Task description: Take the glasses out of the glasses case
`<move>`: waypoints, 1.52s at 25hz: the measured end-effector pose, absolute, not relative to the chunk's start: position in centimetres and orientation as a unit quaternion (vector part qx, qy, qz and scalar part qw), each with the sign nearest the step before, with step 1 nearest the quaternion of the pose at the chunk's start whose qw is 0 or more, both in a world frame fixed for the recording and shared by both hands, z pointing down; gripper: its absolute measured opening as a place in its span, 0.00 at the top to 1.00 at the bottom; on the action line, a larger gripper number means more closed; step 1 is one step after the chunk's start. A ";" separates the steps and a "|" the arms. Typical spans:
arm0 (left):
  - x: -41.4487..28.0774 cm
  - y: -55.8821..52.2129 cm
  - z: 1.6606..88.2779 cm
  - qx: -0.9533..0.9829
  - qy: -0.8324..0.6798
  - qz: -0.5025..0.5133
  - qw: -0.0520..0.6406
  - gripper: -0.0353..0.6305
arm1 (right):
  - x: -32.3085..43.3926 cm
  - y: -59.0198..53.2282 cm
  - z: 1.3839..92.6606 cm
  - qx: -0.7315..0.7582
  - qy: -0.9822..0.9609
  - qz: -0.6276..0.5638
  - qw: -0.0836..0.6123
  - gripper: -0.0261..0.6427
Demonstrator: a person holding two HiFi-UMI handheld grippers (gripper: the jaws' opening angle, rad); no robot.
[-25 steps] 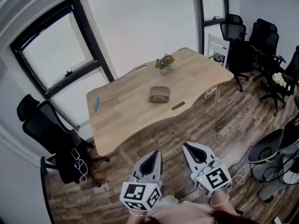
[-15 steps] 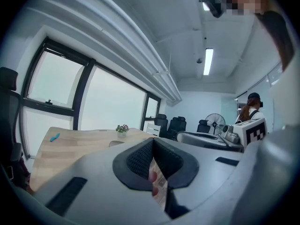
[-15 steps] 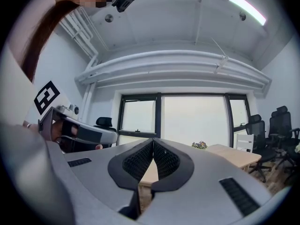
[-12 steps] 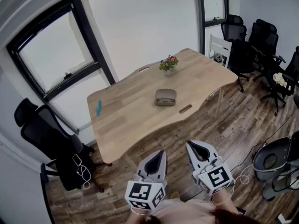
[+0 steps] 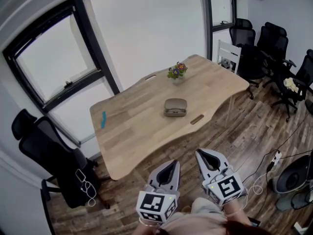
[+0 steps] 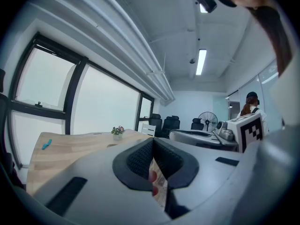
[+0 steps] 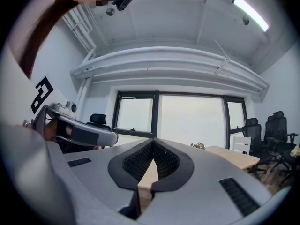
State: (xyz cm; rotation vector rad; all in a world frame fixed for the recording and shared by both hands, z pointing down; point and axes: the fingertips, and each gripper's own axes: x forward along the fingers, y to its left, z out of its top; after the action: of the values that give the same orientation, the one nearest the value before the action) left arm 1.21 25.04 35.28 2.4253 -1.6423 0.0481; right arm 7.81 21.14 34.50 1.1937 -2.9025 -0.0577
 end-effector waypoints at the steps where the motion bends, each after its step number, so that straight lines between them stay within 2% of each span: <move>1: 1.0 25.0 35.4 0.823 -0.557 0.017 0.108 0.95 | 7.7 21.0 34.5 0.385 -0.923 -0.018 0.002 0.96; 20: -0.6 21.4 36.8 0.824 -0.554 0.012 0.123 0.95 | 6.2 17.1 35.8 0.399 -0.916 -0.032 0.014 0.96; 38: -1.9 11.8 36.9 0.815 -0.563 0.015 0.133 0.95 | 4.4 7.6 36.3 0.378 -0.925 -0.023 0.022 0.96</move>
State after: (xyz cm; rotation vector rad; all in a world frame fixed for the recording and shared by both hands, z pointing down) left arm -1.90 11.77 36.85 2.3653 -1.6344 0.0446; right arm 4.43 7.57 36.34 1.1714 -2.8657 -0.0720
